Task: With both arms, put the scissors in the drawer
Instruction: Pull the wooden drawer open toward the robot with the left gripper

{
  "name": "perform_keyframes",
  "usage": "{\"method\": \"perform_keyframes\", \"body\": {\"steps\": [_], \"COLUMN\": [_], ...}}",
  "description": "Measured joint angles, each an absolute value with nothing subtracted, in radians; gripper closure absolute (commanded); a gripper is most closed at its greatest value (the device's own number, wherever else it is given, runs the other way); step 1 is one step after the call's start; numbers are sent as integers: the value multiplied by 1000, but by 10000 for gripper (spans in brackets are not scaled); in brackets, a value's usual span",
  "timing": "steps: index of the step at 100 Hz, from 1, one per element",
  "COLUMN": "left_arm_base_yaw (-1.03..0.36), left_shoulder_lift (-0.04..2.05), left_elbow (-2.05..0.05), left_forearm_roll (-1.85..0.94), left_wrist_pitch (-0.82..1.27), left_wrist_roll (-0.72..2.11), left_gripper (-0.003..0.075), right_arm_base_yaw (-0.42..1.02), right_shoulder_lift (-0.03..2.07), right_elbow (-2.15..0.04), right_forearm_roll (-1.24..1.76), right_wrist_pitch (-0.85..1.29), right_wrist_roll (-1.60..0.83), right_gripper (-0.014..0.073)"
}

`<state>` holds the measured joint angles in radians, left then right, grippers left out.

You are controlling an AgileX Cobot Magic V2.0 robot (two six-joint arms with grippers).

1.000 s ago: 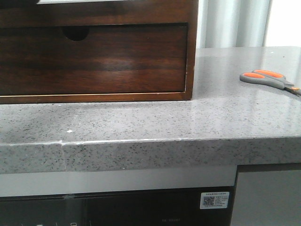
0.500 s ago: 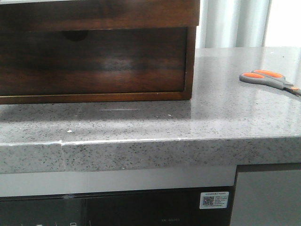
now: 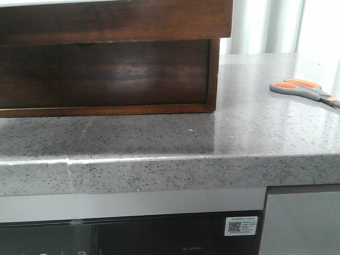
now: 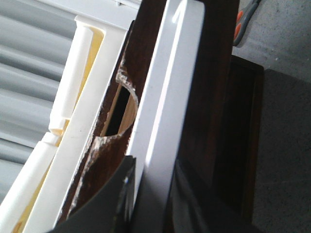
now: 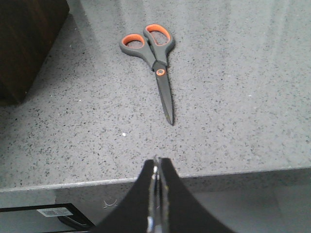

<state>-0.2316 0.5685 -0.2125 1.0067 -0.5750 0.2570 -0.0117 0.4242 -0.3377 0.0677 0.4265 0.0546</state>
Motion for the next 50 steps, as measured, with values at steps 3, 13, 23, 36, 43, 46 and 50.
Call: {"method": "perform_keyframes", "body": {"steps": [3,13,23,36,43,46,50], "left_arm_base_yaw": [-232,-232,-232,-232,-232,-232,-232], "left_shoulder_lift": [566,560,560,558,558,558,558], "left_elbow": [-211,-211,-211,-211,-211,-211,-211], "left_forearm_roll": [994,954,945,1046,1140,1171,1191], "left_wrist_pitch": [-572,-563,-553,-566,-589,-598,-606], "left_wrist_roll": [240,207,196,111,50,32,15], "left_gripper": [444,338,325,325,328,328,328], "right_arm_base_yaw": [-12,-12,-12,-12,-12,-12,-12], "right_shoulder_lift": [424,424,424,424,424,424,424], "right_elbow": [-338,-338,-338,-338,-338,-338,-338], "right_forearm_roll": [68,68,68,68,68,68,68], "right_wrist_pitch": [426,426,426,426,426,426,426], "right_wrist_roll": [55,55,55,55,55,55,55], "right_gripper": [699,699,699,699,699,699,699]}}
